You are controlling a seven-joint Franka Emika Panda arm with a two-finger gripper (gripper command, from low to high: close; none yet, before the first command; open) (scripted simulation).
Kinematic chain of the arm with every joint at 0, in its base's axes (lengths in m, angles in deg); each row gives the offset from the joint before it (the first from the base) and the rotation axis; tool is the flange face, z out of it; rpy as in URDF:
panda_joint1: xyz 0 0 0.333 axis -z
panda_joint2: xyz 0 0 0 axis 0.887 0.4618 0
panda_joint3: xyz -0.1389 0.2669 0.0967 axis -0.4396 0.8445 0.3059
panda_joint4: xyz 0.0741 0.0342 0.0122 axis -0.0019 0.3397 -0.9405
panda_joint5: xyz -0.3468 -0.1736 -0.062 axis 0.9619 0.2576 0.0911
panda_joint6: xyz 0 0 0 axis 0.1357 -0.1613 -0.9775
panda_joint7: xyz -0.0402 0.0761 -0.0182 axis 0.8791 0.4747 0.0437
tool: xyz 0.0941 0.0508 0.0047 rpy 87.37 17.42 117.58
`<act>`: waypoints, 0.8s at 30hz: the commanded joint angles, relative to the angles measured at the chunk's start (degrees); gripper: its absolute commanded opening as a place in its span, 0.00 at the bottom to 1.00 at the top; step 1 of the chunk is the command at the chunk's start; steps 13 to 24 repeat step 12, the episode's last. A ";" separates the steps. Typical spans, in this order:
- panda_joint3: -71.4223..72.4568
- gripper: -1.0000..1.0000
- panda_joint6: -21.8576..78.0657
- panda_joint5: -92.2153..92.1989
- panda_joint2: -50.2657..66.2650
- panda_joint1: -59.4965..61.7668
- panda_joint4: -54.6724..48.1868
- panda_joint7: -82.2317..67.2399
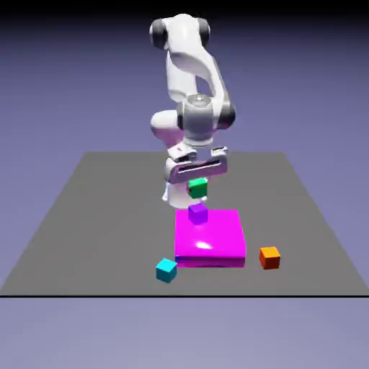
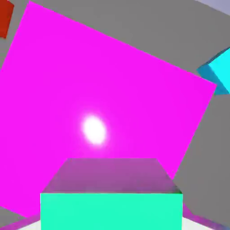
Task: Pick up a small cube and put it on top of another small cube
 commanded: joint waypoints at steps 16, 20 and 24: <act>0.00 1.00 -13.72 1.05 8.45 -0.22 5.24 -0.42; 0.00 1.00 -13.72 1.05 8.45 -0.22 5.24 -0.42; 0.00 1.00 -13.72 1.05 8.45 -0.22 5.24 -0.42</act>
